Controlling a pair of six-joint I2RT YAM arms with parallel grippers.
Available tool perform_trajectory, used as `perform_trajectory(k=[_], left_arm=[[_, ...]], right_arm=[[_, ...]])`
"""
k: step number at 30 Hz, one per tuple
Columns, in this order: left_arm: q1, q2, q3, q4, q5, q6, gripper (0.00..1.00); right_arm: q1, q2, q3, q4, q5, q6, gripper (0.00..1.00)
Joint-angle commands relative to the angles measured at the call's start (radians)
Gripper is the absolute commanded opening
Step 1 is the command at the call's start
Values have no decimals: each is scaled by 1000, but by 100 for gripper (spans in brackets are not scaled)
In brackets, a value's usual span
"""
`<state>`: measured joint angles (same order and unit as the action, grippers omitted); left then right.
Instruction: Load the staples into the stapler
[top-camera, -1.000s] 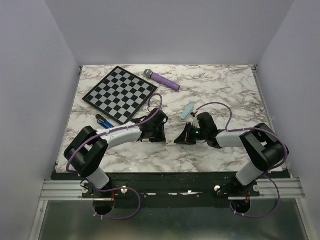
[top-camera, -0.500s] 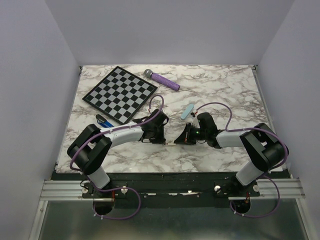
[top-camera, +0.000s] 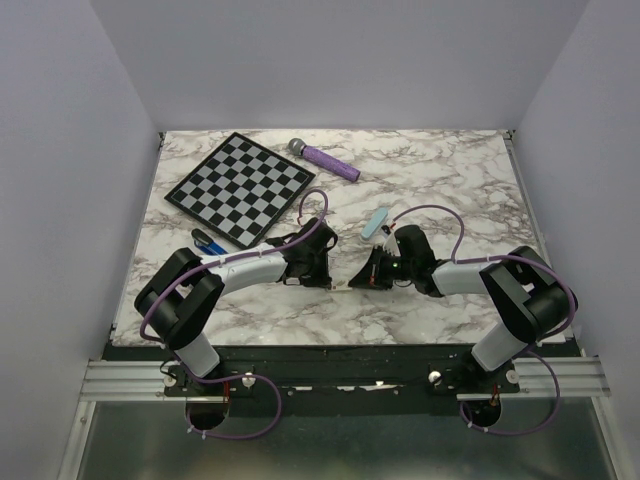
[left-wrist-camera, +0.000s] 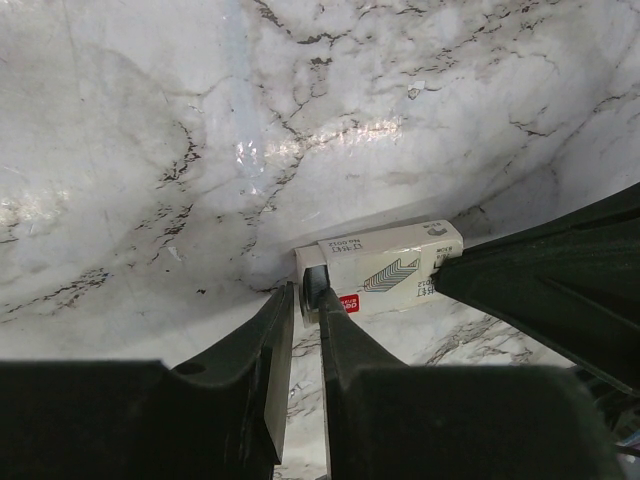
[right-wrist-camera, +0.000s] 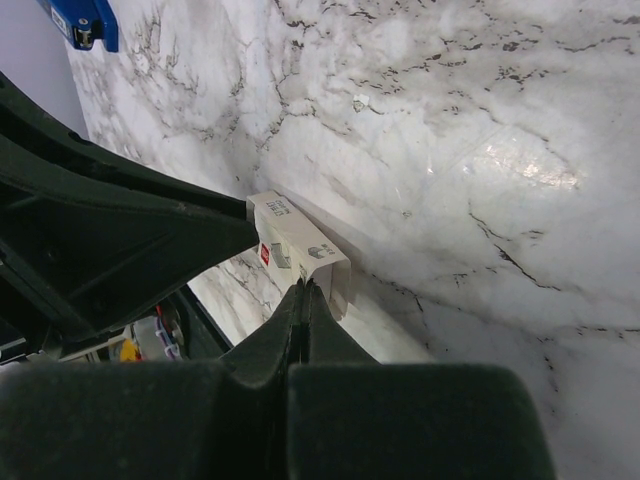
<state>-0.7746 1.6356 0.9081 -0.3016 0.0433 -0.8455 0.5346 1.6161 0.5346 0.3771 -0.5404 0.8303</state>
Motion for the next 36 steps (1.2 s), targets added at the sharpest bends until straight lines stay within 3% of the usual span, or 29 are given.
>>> perform_trajectory(k=[1,36], left_arm=[[-8,-11,9,-2,6,0,24],[1,-10,-6,-25,-16,8,22]], right_arm=[[-7,7,-12,36,-23,0,1],[-12,10,-18,37,-23,-5,1]])
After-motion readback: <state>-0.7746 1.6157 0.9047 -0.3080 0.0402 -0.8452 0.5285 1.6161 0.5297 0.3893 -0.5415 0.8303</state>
